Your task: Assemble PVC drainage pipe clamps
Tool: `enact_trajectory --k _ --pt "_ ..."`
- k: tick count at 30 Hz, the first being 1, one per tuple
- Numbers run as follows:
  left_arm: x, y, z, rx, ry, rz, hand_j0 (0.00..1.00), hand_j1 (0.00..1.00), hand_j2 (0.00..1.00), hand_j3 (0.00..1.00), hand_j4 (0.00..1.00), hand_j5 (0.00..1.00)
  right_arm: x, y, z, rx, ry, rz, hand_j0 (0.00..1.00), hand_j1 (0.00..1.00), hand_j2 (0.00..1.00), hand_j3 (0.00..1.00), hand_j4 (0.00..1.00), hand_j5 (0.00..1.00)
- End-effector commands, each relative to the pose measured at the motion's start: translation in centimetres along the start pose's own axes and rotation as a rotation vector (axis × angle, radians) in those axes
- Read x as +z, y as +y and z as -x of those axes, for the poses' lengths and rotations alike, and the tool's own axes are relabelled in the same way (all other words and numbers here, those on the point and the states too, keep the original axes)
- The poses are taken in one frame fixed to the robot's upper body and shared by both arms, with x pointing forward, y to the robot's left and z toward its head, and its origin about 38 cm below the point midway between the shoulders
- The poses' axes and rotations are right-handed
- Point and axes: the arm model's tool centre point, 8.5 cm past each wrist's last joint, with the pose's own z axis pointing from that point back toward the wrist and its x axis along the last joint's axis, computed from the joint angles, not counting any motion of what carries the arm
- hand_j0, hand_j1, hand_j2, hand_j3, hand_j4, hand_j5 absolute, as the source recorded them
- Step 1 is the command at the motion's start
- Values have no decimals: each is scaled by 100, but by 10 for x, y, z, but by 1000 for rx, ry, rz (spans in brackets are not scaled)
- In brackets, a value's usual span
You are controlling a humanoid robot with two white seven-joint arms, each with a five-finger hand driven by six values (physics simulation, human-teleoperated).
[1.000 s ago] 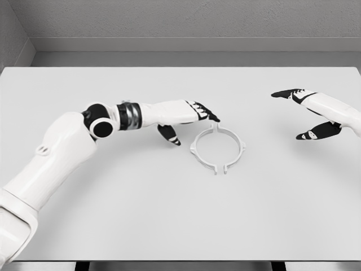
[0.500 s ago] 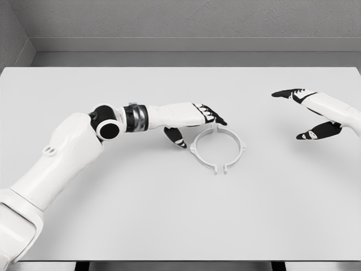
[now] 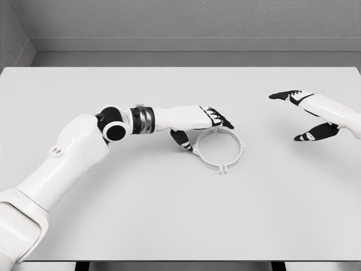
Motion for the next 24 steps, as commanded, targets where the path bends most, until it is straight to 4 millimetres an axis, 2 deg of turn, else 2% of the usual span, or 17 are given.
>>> enact_trajectory --k 1,16,24 --pt "-1 1 -1 6 -3 -6 100 100 100 100 100 100 0 0 0 -6 -1 3 100 100 100 100 100 100" --pt "-4 3 -3 4 -10 -10 100 100 100 100 100 100 -1 0 -1 -7 -4 4 100 100 100 100 100 100" --pt "8 7 4 -2 11 -18 100 100 100 100 100 100 1 -3 0 -8 -1 11 100 100 100 100 100 100"
